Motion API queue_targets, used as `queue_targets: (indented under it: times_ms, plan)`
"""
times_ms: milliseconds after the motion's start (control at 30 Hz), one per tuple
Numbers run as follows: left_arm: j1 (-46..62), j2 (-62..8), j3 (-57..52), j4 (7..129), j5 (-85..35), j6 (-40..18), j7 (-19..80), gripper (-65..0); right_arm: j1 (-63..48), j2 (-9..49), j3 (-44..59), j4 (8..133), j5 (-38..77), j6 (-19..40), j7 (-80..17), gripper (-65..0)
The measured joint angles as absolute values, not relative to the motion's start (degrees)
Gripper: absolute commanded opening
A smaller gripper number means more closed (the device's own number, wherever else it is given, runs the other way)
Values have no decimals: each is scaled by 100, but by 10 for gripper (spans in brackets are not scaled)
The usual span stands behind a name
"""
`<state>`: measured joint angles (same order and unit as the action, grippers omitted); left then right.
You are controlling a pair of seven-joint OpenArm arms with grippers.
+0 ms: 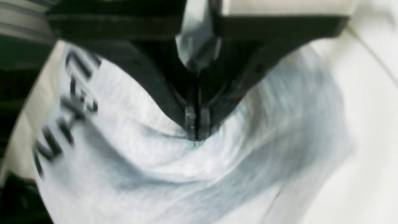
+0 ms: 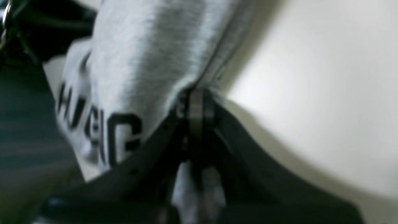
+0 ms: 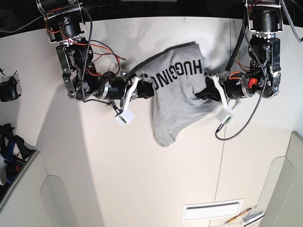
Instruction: Fold the T-shirt properly
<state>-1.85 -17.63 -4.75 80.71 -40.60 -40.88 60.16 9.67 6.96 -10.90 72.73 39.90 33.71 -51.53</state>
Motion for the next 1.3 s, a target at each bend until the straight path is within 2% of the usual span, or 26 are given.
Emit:
queue_targets:
  times_ms: [300,533,700,867,967,1167,1300]
  plan:
    - [-668,-1837,-467,7721,-4088,-4032,6020,-650,652,694,-1026,7891,3822,3374,-5218,-650]
    - [-642,-2622,-480,8394,-4790,-3968,6101,-650,668,696,-412,8646,3920,3389,-5216,-650]
    - [-652,-2746,-467,8691,-4954,-3968,6200,-650,764,628,-410,9192,4110,3389,-5212,-650]
    - [-504,-2746,-467,8694,-5006,-3970,6274,-650,779,412,-843,9146,3992,3391,-5214,-650]
    - [-327,-2746,-467,8694,-5002,-3970,6278,-650,779,311,-1221,9002,3433,3387,-4871,-650]
    - [-54,-2744,-493,8694,-4952,-3972,6250,-650,823,285,-2012,8147,2294,3411,-4215,-650]
    - [196,-2731,-875,8694,-4947,-3972,6215,-650,823,287,-2086,7695,2222,3387,-3986,-650]
